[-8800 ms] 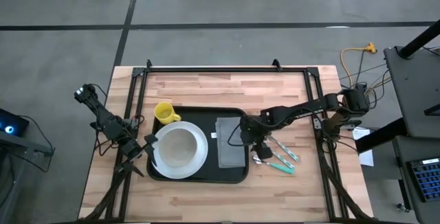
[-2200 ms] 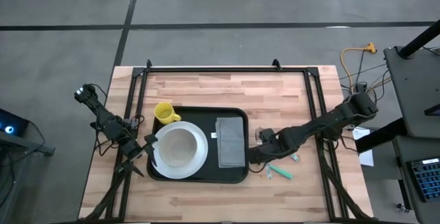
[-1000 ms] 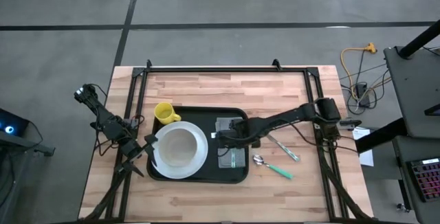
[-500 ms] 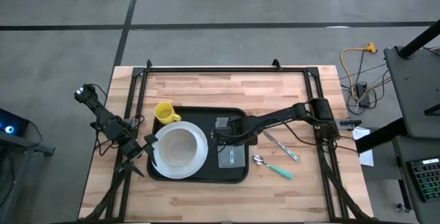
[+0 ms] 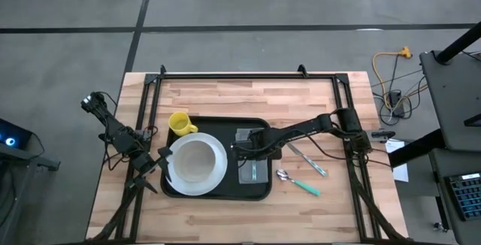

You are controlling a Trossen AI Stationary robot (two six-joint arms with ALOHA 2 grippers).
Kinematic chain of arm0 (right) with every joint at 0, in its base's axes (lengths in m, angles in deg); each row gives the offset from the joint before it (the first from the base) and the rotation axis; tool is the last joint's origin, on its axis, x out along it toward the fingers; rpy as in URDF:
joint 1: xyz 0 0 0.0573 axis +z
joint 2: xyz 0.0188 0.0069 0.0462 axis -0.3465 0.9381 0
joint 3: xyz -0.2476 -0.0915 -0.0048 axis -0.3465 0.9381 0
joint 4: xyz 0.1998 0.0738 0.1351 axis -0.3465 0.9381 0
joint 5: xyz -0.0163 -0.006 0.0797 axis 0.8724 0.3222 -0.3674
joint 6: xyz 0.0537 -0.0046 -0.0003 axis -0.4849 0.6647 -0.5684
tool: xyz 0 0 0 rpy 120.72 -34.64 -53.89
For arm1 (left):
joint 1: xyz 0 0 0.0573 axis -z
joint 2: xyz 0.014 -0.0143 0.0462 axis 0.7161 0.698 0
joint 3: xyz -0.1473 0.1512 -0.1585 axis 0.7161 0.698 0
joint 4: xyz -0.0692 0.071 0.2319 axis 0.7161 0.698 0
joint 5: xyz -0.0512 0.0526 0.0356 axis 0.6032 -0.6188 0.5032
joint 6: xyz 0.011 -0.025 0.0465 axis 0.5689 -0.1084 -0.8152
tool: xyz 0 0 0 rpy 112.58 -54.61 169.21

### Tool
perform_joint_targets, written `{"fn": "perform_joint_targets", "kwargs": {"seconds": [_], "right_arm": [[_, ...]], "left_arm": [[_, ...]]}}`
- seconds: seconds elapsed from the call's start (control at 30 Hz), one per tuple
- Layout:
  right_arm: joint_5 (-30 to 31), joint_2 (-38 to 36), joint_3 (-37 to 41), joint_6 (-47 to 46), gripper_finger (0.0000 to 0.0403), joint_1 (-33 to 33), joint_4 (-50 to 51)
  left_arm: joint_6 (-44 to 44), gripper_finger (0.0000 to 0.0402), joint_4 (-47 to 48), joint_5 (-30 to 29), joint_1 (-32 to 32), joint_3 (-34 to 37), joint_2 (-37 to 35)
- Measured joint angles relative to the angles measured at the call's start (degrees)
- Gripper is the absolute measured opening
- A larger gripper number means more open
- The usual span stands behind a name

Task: Set up tray
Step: Put the white and blue fork on the gray napkin, then put the green spoon on the gray napkin to the left of the white and blue fork

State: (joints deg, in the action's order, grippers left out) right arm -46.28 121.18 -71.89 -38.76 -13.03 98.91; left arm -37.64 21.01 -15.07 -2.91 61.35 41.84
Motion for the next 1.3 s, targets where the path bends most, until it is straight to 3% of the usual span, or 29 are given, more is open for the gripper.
{"fn": "perform_joint_targets", "kwargs": {"seconds": [0.43, 0.97, 1.3], "right_arm": [[0.0, 0.0, 0.3, 0.0, 0.0016, 0.0, -0.4], [0.0, 0.0, 0.4, 0.3, 0.0077, 0.0, -0.4], [-0.1, 0.0, -2.2, 7.8, 0.0081, 0.0, -0.1]], "left_arm": [[0.0, 0.0255, 0.0, 0.0, 0.0, 0.0, 0.0], [0.0, 0.0255, 0.0, 0.0, 0.0, 0.0, 0.0], [0.0, 0.0255, 0.0, 0.0, 0.0, 0.0, 0.0]]}}
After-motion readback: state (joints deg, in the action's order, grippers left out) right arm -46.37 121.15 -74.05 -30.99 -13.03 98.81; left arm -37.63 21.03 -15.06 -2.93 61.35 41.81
